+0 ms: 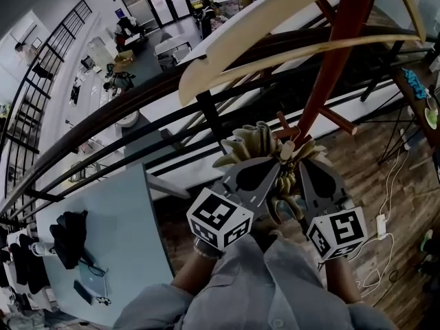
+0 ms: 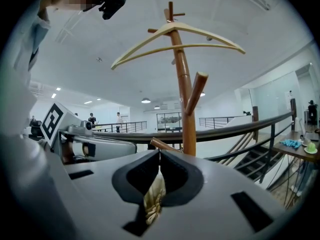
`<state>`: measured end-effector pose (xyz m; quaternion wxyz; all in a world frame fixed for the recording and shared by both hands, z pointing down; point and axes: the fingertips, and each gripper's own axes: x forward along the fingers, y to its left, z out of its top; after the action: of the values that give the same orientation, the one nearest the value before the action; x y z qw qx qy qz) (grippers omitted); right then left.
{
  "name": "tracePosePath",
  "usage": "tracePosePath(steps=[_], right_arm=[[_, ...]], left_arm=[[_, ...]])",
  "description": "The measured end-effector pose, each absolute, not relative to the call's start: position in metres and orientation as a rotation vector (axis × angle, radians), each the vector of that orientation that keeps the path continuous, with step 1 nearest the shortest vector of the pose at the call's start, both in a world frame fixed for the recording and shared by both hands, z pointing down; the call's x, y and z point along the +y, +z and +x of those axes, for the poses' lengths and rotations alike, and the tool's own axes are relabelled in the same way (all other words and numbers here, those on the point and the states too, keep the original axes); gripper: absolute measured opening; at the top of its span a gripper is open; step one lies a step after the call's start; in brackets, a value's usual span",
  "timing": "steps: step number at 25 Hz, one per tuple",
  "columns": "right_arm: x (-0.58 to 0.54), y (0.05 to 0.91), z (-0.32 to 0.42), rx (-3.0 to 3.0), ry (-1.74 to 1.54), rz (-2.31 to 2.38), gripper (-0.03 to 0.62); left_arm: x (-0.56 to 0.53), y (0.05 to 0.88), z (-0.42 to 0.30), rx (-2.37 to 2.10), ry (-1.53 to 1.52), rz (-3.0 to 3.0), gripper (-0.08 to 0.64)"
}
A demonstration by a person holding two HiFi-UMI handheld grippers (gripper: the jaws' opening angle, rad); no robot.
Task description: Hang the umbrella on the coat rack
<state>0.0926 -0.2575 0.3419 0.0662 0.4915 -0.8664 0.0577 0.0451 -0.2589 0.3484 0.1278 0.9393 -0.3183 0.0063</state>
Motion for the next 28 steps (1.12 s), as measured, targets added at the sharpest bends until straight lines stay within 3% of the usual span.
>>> tracePosePath(steps=[28], right_arm=[[-0.256,0.353,0.088,-2.580,0.172,1.442,0.002]], left_arm=[[-0.257,0.356,0.047,-0.898,0.049,2.726,0.005]])
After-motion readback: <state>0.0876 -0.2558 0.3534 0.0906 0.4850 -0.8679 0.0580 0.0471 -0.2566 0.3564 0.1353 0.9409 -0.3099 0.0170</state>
